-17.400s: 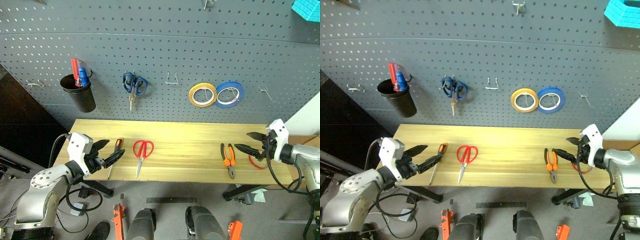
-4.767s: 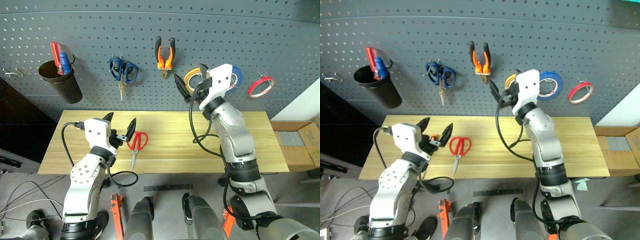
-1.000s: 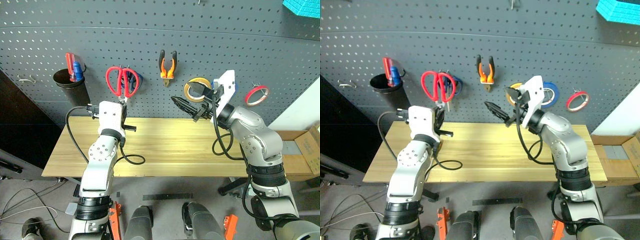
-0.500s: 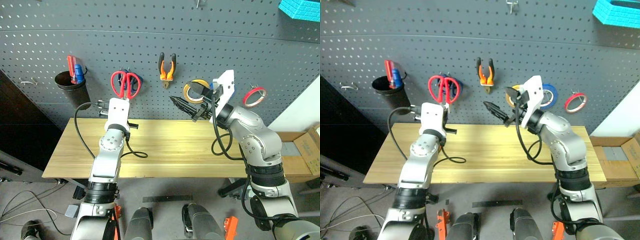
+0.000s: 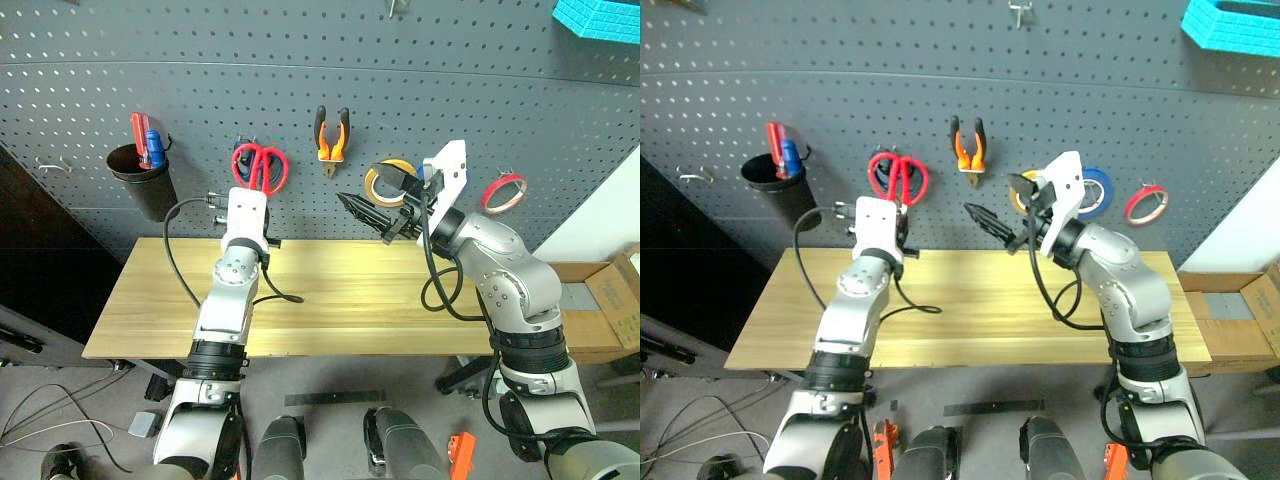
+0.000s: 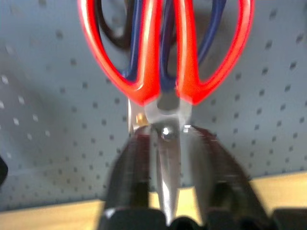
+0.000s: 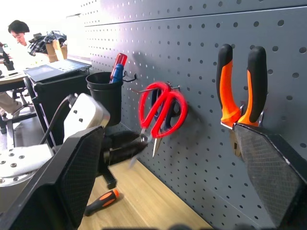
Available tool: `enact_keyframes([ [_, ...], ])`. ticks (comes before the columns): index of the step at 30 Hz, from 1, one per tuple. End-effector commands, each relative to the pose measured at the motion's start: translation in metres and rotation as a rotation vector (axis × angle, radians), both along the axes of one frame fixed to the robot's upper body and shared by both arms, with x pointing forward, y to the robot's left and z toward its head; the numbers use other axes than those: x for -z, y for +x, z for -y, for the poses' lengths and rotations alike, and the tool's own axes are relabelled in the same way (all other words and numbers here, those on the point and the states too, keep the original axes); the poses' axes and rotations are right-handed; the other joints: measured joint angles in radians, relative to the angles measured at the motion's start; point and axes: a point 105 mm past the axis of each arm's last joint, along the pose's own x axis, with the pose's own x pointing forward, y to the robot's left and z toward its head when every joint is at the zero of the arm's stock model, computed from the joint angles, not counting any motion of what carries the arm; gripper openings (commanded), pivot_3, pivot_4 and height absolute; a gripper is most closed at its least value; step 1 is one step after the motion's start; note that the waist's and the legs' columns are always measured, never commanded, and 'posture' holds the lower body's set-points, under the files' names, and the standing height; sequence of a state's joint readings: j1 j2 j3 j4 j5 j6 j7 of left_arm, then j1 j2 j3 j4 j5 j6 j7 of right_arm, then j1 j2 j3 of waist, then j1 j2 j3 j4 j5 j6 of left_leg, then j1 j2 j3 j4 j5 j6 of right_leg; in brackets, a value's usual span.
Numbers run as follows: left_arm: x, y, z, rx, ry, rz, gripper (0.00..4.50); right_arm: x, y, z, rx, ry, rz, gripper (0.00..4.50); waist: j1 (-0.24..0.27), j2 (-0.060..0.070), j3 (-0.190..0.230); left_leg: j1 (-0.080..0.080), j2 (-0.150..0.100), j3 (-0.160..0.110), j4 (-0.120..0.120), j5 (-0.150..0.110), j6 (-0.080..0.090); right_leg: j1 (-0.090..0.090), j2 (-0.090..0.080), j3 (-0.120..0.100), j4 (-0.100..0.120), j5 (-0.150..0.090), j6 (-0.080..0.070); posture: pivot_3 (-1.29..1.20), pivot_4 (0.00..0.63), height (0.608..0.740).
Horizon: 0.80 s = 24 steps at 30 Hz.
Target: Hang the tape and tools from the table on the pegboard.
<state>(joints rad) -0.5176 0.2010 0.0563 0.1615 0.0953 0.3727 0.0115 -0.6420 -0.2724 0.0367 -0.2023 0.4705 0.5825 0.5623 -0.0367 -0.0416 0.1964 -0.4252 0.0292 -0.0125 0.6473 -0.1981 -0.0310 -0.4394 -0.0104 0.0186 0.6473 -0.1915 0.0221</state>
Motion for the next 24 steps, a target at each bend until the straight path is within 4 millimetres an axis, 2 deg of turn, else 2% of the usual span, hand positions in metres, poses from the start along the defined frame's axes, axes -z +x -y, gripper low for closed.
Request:
enact_keyframes([
  [1,-0.016,-0.005,-0.011,-0.036,0.005,0.055,2.65,-0.021,-0.008,-0.003,-0.016,0.018,0.088,4.50,0.000,0.000,0.000,0.000,0.000,0.000,0.000,0.000,0.000,0.000,0.000,0.000,0.000,0.000,0.000,-0.06,0.113,0.740],
  [5,-0.019,-0.007,-0.020,-0.062,0.019,0.075,4.02,-0.021,-0.007,-0.004,-0.020,0.017,0.086,4.50,0.002,0.000,0.000,0.000,0.000,0.000,0.000,0.000,0.000,0.000,0.000,0.000,0.000,0.000,0.000,-0.06,0.118,0.740],
  [9,-0.016,-0.019,-0.039,-0.114,0.021,0.079,4.02,-0.021,-0.007,-0.004,-0.026,0.017,0.082,4.50,0.001,0.000,0.000,0.000,0.000,0.000,0.000,0.000,0.000,0.000,0.000,0.000,0.000,0.000,0.000,-0.05,0.127,0.740],
  [12,0.001,-0.038,-0.060,-0.135,0.016,-0.004,4.02,-0.012,-0.012,-0.007,-0.071,-0.004,0.041,4.50,-0.005,0.000,0.000,0.000,0.001,0.001,-0.001,0.000,0.000,0.000,0.000,0.001,0.000,0.001,-0.001,-0.04,0.138,0.740],
  [16,0.021,-0.057,-0.103,-0.234,0.010,-0.185,4.02,0.020,-0.029,-0.020,-0.178,-0.128,-0.081,4.50,-0.004,0.000,0.000,0.001,0.001,0.000,-0.001,0.000,0.000,0.000,0.000,-0.001,0.000,-0.001,0.000,-0.03,0.157,0.740],
  [18,0.034,-0.059,-0.118,-0.263,-0.021,-0.317,4.02,0.033,-0.028,-0.022,-0.154,-0.165,-0.118,4.50,-0.001,0.000,0.000,0.001,0.002,-0.002,-0.001,0.000,0.001,0.000,0.002,-0.002,0.001,-0.002,0.000,-0.02,0.171,0.740],
  [21,0.036,-0.054,-0.124,-0.248,-0.019,-0.388,4.02,0.042,-0.025,-0.023,-0.124,-0.169,-0.150,4.50,0.008,0.000,0.001,0.004,0.002,-0.004,-0.001,0.001,0.001,0.002,0.002,-0.003,0.001,-0.003,-0.003,-0.02,0.188,0.740],
  [24,0.050,-0.044,-0.120,-0.191,-0.099,-0.529,4.02,0.046,-0.027,-0.026,-0.123,-0.173,-0.171,4.50,0.011,0.001,0.004,0.006,0.001,-0.004,0.000,0.001,0.002,0.005,0.002,-0.003,0.000,-0.004,-0.007,-0.02,0.223,0.740],
])
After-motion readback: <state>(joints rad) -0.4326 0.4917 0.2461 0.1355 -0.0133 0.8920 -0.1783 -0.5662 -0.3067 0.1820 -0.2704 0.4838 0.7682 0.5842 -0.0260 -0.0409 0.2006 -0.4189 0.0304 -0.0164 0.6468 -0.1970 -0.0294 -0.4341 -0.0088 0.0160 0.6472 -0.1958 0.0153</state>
